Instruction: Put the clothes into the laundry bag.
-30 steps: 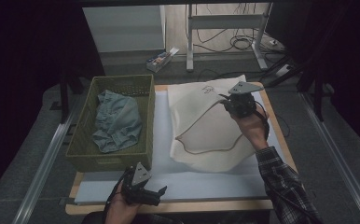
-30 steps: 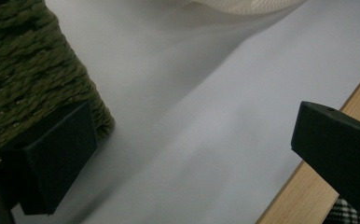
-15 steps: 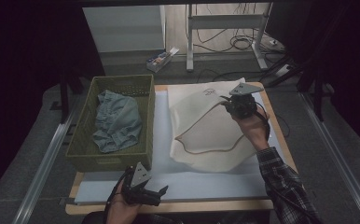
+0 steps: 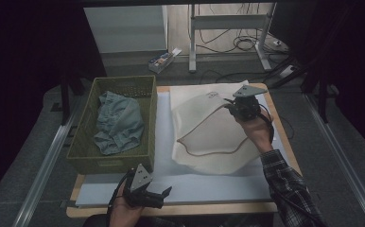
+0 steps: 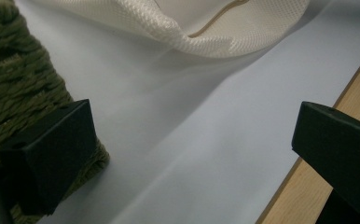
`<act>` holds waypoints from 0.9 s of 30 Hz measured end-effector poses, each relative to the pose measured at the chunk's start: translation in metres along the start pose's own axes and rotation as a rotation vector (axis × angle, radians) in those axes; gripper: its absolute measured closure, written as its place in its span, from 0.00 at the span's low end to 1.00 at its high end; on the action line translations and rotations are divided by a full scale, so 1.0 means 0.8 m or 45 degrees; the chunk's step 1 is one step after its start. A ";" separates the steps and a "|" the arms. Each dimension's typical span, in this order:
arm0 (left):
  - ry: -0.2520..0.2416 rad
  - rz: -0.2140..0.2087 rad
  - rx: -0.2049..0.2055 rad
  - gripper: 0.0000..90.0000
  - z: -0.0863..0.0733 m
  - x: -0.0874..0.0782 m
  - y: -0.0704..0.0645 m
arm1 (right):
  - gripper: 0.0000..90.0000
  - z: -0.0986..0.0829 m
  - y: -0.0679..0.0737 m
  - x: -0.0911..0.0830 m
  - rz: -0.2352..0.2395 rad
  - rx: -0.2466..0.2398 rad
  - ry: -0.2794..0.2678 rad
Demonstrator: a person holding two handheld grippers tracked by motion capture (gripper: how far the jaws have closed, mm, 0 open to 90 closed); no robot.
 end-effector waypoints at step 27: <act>-0.051 -0.016 -0.015 0.00 0.021 -0.013 0.002 | 0.95 -0.001 -0.003 -0.003 0.009 0.005 0.007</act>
Point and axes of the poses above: each handheld gripper's, and its own axes: x roughly forward along the jaws, z roughly out of its top, y roughly to its left, the point moved 2 cm from there along x, roughly forward along the jaws, and after that the axes turned 2 degrees about -z, right-handed, at the moved point
